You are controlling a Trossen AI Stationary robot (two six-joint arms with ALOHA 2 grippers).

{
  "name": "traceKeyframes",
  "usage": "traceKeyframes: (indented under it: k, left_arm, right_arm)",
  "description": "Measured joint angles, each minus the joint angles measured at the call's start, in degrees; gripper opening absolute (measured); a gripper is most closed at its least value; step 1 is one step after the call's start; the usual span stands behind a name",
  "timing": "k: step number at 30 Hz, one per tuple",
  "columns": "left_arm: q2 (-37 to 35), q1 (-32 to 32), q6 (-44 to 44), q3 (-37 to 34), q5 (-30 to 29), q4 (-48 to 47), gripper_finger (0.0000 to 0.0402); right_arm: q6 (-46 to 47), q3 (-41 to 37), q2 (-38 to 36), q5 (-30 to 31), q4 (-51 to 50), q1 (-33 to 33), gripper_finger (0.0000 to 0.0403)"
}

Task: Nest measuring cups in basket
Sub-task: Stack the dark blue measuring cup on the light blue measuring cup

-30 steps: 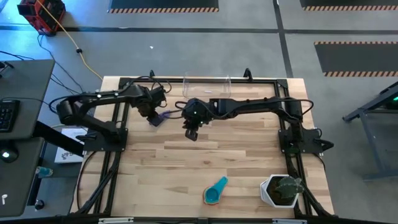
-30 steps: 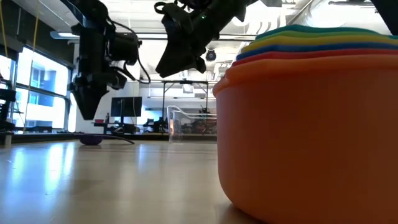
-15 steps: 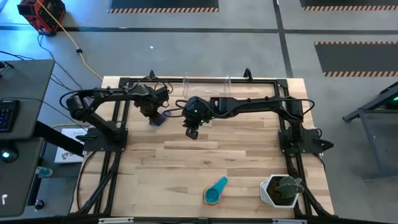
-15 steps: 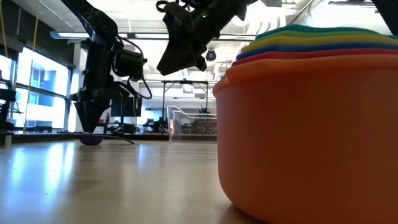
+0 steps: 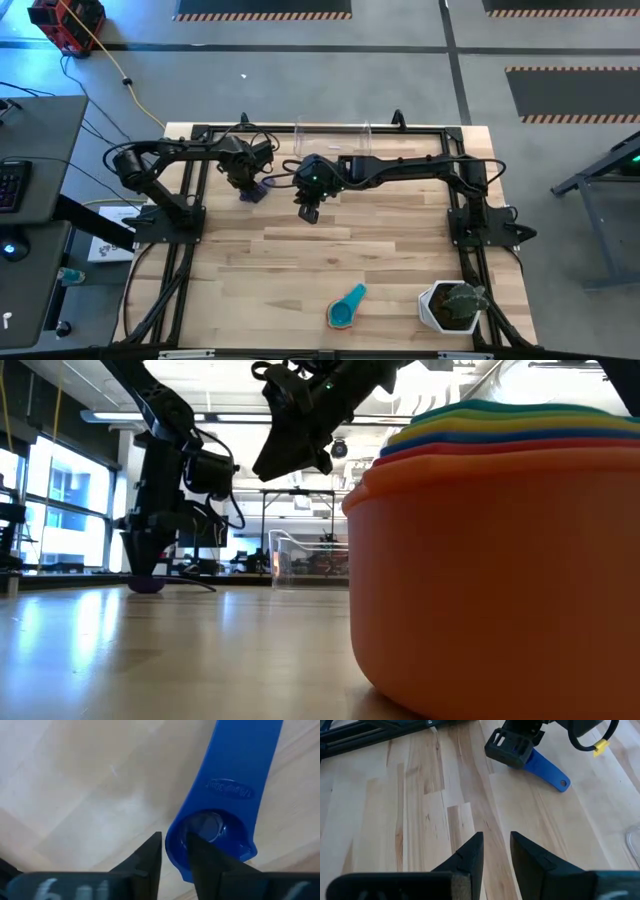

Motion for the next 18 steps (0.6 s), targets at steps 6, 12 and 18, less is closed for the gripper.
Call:
traceKeyframes:
  k: [6, 12, 18]
  left_arm:
    - [0.0, 0.0, 5.0, 0.0, 0.0, 0.1, 0.0011]
    - [-0.1, -0.7, 6.1, 0.0, 0.0, 0.1, 0.0006]
    - [-2.3, -5.3, 5.1, 0.0, 0.6, -0.3, 0.0003]
  right_arm:
    - [0.1, 0.0, 0.0, 0.0, 0.0, 0.0, 0.0087]
    - [0.4, 0.0, 0.0, 0.0, 0.0, 0.1, 0.0087]
    - [5.0, 0.0, 0.0, 0.0, 0.0, 0.1, 0.0087]
